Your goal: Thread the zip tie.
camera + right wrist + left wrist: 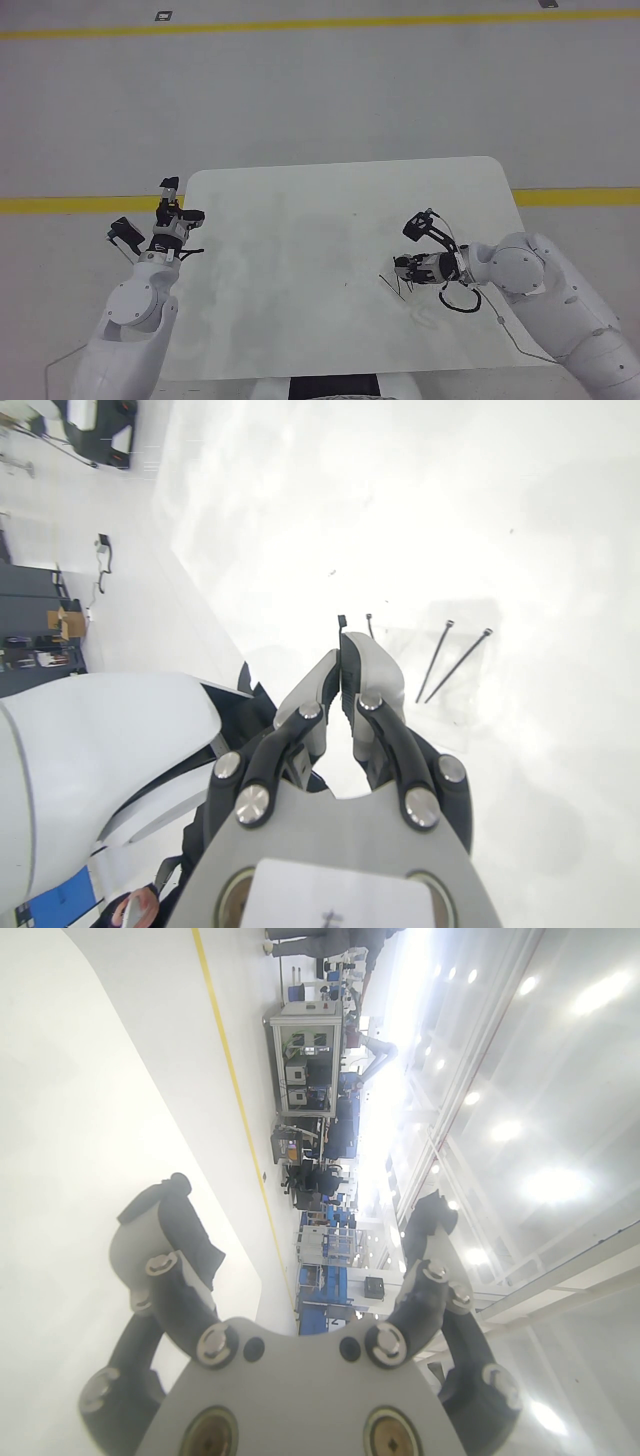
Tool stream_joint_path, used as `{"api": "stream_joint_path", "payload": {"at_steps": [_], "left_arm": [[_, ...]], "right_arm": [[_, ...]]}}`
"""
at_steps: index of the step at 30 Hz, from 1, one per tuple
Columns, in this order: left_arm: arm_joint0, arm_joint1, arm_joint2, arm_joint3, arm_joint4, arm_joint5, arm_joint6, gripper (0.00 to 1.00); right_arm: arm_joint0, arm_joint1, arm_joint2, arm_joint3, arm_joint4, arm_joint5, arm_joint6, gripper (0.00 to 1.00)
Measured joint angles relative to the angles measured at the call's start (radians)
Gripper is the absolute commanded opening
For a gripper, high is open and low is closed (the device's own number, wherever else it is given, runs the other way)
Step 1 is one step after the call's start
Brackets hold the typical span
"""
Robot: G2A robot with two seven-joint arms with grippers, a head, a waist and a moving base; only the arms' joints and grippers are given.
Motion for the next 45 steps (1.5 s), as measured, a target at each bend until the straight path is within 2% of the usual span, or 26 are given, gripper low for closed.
{"api": "stream_joint_path", "payload": {"at_steps": [4, 7, 20, 24, 27, 34, 37, 41, 45], "left_arm": [[0.000, 0.000, 0.000, 0.000, 0.000, 0.000, 0.000, 1.00], [0.000, 0.000, 0.000, 0.000, 0.000, 0.000, 0.000, 1.00], [0.000, 0.000, 0.000, 0.000, 0.000, 0.000, 0.000, 1.00], [0.000, 0.000, 0.000, 0.000, 0.000, 0.000, 0.000, 1.00], [-0.004, -0.003, 0.016, 0.005, -0.017, 0.006, -0.012, 1.00], [-0.049, -0.016, 0.095, 0.002, -0.035, 0.024, -0.015, 1.00], [-0.072, -0.023, 0.138, 0.000, -0.042, 0.025, -0.007, 1.00], [-0.095, -0.033, 0.188, 0.010, -0.051, 0.024, 0.021, 1.00], [-0.095, -0.033, 0.189, 0.011, -0.052, 0.025, 0.025, 1.00]], "right_arm": [[-0.037, 0.022, 0.035, -0.057, 0.094, 0.000, -0.014, 0.00], [-0.039, 0.032, 0.042, -0.066, 0.140, 0.000, -0.002, 0.00], [-0.041, 0.030, 0.040, -0.062, 0.136, 0.001, -0.018, 0.00], [-0.059, 0.020, 0.024, -0.048, 0.147, 0.000, -0.169, 0.00], [-0.080, 0.010, 0.008, -0.044, 0.164, 0.000, -0.307, 0.00], [-0.124, -0.018, -0.084, -0.052, 0.134, 0.000, -0.664, 0.00], [-0.122, -0.026, -0.123, -0.051, 0.137, 0.000, -0.762, 0.00], [-0.116, -0.030, -0.146, -0.043, 0.195, 0.000, -0.814, 0.00], [-0.113, -0.030, -0.143, -0.038, 0.204, 0.000, -0.814, 0.00]]}}
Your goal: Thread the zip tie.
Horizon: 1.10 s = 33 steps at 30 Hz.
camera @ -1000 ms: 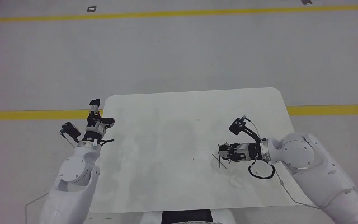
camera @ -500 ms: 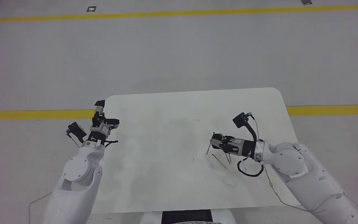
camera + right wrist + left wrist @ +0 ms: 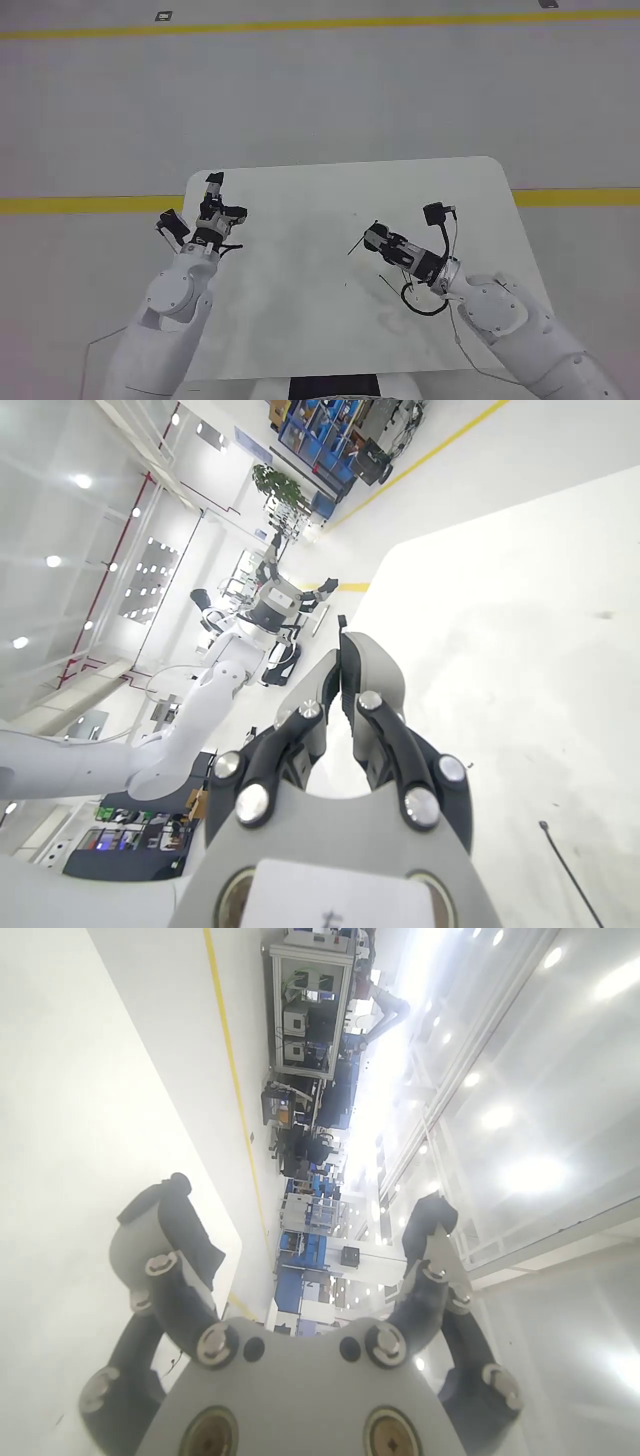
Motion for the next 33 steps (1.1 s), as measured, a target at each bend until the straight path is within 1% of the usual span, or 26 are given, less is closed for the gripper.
{"api": "stream_joint_path", "payload": {"at_steps": [5, 6, 8, 11, 14, 16, 19, 21, 22, 23, 28, 30, 31, 33], "left_arm": [[0.000, 0.000, 0.000, -0.001, 0.000, -0.001, -0.001, 1.00], [-0.001, 0.000, 0.003, -0.003, 0.000, -0.005, -0.008, 1.00], [-0.004, -0.002, 0.021, -0.009, 0.004, -0.024, -0.045, 1.00], [-0.006, -0.005, 0.060, -0.012, 0.008, -0.062, -0.113, 1.00], [-0.019, -0.008, 0.104, 0.003, 0.014, -0.081, -0.169, 1.00], [-0.031, -0.010, 0.132, 0.014, 0.024, -0.085, -0.198, 1.00], [-0.059, -0.014, 0.179, 0.034, 0.046, -0.081, -0.243, 1.00], [-0.070, -0.015, 0.201, 0.037, 0.059, -0.087, -0.277, 1.00], [-0.073, -0.015, 0.208, 0.037, 0.064, -0.092, -0.296, 1.00], [-0.073, -0.015, 0.209, 0.037, 0.065, -0.094, -0.301, 1.00], [-0.073, -0.015, 0.209, 0.036, 0.063, -0.092, -0.302, 1.00], [-0.077, -0.015, 0.220, 0.028, 0.058, -0.085, -0.335, 1.00], [-0.080, -0.013, 0.227, 0.024, 0.062, -0.086, -0.366, 1.00], [-0.085, -0.011, 0.237, 0.021, 0.074, -0.099, -0.414, 1.00]], "right_arm": [[0.000, 0.000, 0.000, 0.000, -0.001, 0.000, 0.000, 0.00], [0.000, -0.001, -0.002, 0.001, -0.001, 0.000, -0.003, 0.00], [0.003, -0.008, -0.008, 0.005, 0.008, 0.000, -0.018, 0.00], [0.012, -0.018, -0.022, 0.006, 0.036, 0.000, -0.040, 0.00], [0.021, -0.028, -0.035, 0.008, 0.070, 0.000, -0.046, 0.00], [0.024, -0.034, -0.042, 0.012, 0.098, 0.000, -0.044, 0.00], [0.030, -0.044, -0.049, 0.024, 0.143, 0.000, -0.033, 0.00], [0.030, -0.050, -0.047, 0.028, 0.170, 0.000, -0.024, 0.00], [0.030, -0.051, -0.045, 0.030, 0.179, 0.000, -0.020, 0.00], [0.030, -0.051, -0.044, 0.031, 0.180, 0.000, -0.019, 0.00], [0.030, -0.051, -0.044, 0.030, 0.179, 0.000, -0.020, 0.00], [0.030, -0.051, -0.044, 0.030, 0.179, 0.000, -0.020, 0.00], [0.029, -0.052, -0.045, 0.029, 0.187, 0.000, -0.021, 0.00], [0.030, -0.057, -0.047, 0.029, 0.214, 0.000, -0.017, 0.00]]}}
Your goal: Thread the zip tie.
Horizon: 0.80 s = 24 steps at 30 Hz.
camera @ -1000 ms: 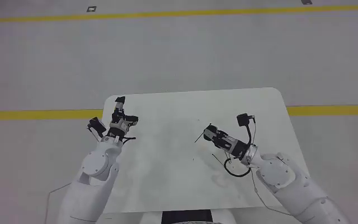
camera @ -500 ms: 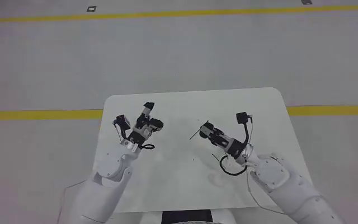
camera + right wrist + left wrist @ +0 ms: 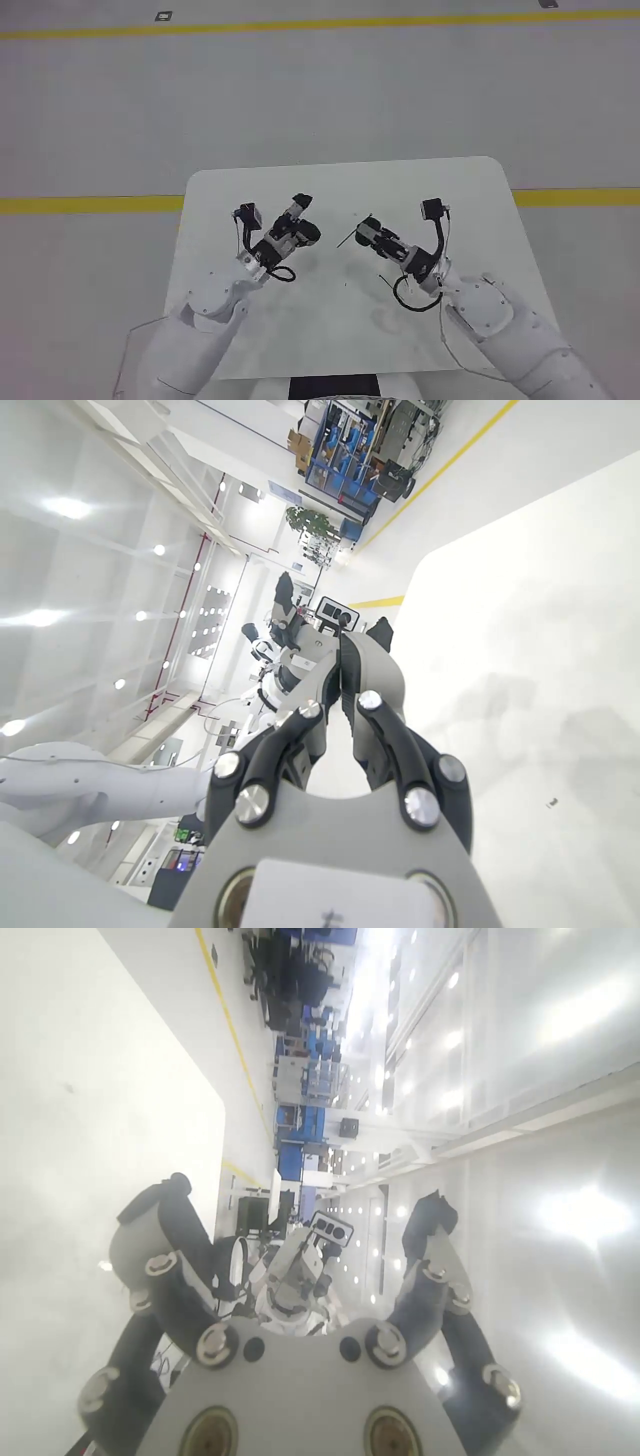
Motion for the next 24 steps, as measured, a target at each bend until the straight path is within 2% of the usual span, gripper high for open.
{"api": "stream_joint_path", "payload": {"at_steps": [3, 7, 10, 11, 19, 24], "left_arm": [[-0.008, 0.004, 0.012, 0.012, 0.020, -0.056, -0.085, 1.00], [-0.021, 0.009, 0.016, 0.063, 0.038, -0.160, -0.193, 1.00], [-0.032, 0.012, 0.022, 0.099, -0.007, -0.227, -0.285, 1.00], [-0.034, 0.012, 0.022, 0.106, -0.015, -0.237, -0.300, 1.00], [-0.034, 0.012, 0.021, 0.107, -0.014, -0.237, -0.300, 1.00], [-0.037, 0.011, 0.036, 0.102, -0.014, -0.234, -0.268, 1.00]], "right_arm": [[0.003, -0.010, -0.001, 0.002, 0.061, 0.000, 0.017, 0.00], [0.003, -0.026, 0.013, 0.009, 0.149, 0.000, 0.058, 0.00], [0.002, -0.038, 0.037, 0.028, 0.222, 0.000, 0.116, 0.00], [0.001, -0.042, 0.044, 0.038, 0.239, 0.000, 0.131, 0.00], [0.001, -0.044, 0.049, 0.046, 0.250, 0.000, 0.139, 0.00], [0.003, -0.045, 0.048, 0.046, 0.235, 0.010, 0.131, 0.00]]}}
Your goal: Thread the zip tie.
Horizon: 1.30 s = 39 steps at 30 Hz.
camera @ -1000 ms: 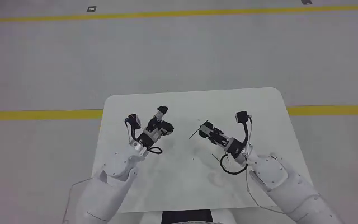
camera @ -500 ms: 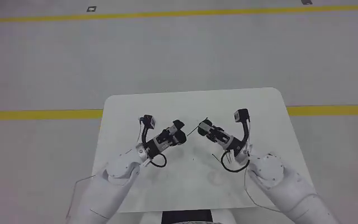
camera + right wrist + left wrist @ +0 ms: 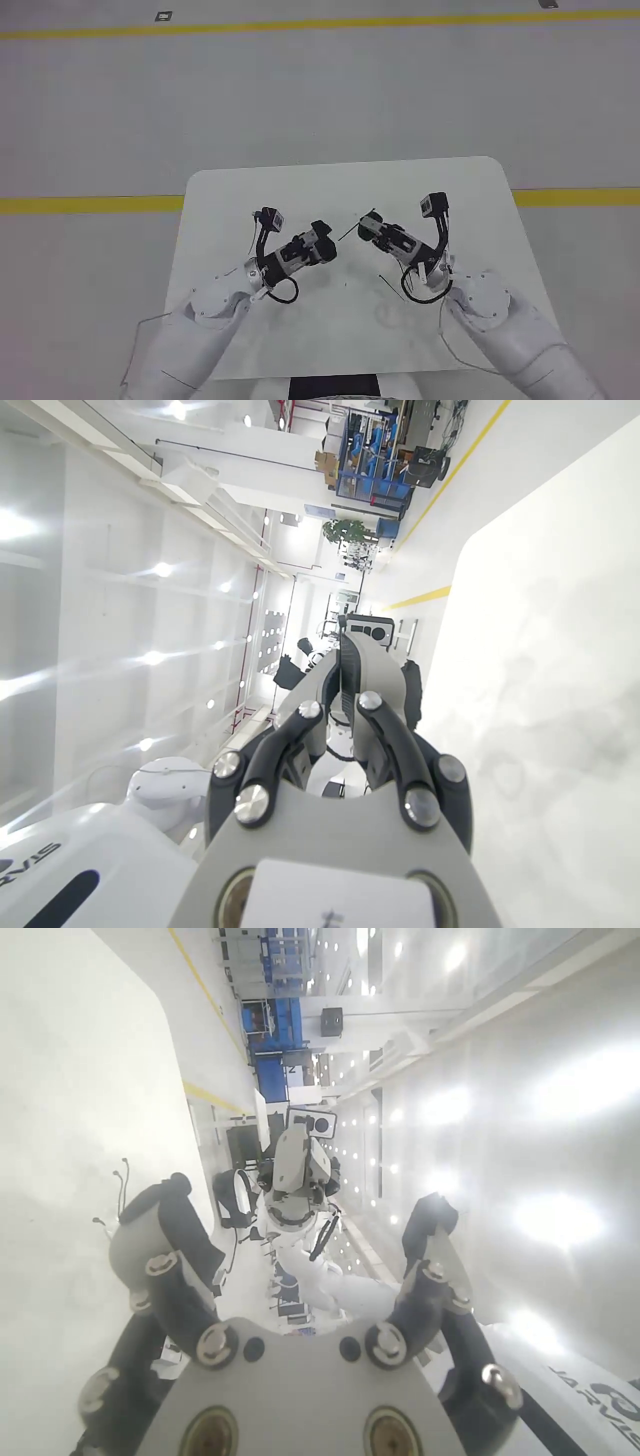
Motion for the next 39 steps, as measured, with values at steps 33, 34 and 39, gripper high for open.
{"api": "stream_joint_path", "payload": {"at_steps": [33, 34, 39], "left_arm": [[-0.009, 0.001, 0.033, 0.007, -0.030, -0.016, 0.046, 0.60], [-0.009, 0.001, 0.034, 0.008, -0.029, -0.016, 0.048, 0.56], [-0.010, 0.003, 0.038, 0.011, -0.026, -0.013, 0.056, 0.49]], "right_arm": [[0.048, -0.069, -0.105, 0.106, -0.048, 0.000, -0.066, 0.00], [0.048, -0.071, -0.105, 0.105, -0.059, 0.004, -0.072, 0.00], [0.044, -0.076, -0.103, 0.102, -0.117, 0.028, -0.096, 0.00]]}}
